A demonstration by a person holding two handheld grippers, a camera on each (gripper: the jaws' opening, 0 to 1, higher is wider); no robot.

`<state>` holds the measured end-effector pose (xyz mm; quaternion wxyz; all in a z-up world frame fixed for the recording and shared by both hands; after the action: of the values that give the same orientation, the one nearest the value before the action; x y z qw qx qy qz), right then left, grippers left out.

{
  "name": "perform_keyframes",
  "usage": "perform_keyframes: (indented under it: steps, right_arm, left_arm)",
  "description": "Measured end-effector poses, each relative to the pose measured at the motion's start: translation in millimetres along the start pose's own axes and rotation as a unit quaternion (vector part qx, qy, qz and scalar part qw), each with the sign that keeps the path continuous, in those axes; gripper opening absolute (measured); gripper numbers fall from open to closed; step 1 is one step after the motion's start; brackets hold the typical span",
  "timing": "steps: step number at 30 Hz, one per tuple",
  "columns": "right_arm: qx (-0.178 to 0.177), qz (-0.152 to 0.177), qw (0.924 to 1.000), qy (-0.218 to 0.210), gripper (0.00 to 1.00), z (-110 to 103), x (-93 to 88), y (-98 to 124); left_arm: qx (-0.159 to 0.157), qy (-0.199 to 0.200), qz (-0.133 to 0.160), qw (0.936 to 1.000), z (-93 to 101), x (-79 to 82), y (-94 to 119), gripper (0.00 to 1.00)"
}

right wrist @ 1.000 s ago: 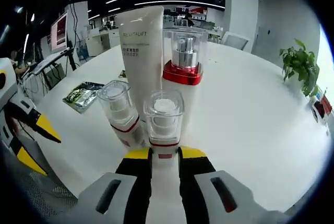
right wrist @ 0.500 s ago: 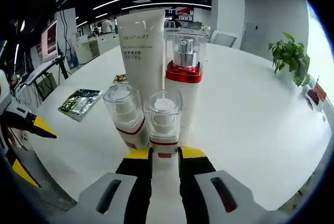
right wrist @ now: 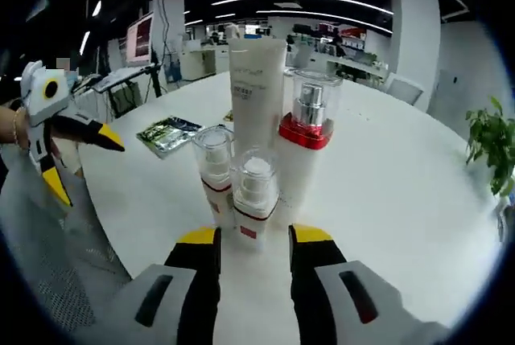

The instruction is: Arrange the skincare products in the storage area until every visible bottle or jar stands upright without overlapping.

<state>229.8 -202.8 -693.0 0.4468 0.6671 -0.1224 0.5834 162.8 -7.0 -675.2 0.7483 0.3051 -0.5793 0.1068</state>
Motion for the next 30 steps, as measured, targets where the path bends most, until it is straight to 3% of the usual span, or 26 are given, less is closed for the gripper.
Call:
perform_keyframes:
  steps: [3,7,13,21,30]
  right_arm:
    - [0.058,-0.006,0.9980,0.023,0.35,-7,-2.6,-2]
    - [0.105,-0.013,0.9931,0.051,0.36,-5,-6.2,-7]
    - [0.145,-0.005,0.9877,0.057,0.30,1,-8.9,-18]
    - [0.168,-0.001,0.9835,0.068,0.24,3,-14.3,-25]
    - [0.153,0.004,0.9868,0.053,0.21,4,-17.4,-28]
  left_arm:
    - [0.020,0.007,0.005,0.9998,-5.7,0.8,6,0.70]
    - [0.038,0.003,0.007,0.9993,-4.9,9.4,12,0.80]
    - [0.040,0.004,0.013,0.9991,1.4,18.8,17,0.92]
    - [0.050,0.012,-0.001,0.9987,3.6,9.6,17,0.94]
    - [0.065,0.018,-0.005,0.9977,2.7,9.6,16,0.92]
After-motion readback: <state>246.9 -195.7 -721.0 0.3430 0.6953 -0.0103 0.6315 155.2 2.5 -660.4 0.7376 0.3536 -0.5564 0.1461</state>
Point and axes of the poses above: the point that each gripper's makers call its tool centre point, and the gripper's own axes: y roughly backward along the fingers, z roughly to its right, x roughly out of its top, the point moved 2 cm from there along y, roughly backward along the fingers, and after that the axes turned 11 degrees about z, right-handed, at the moved point
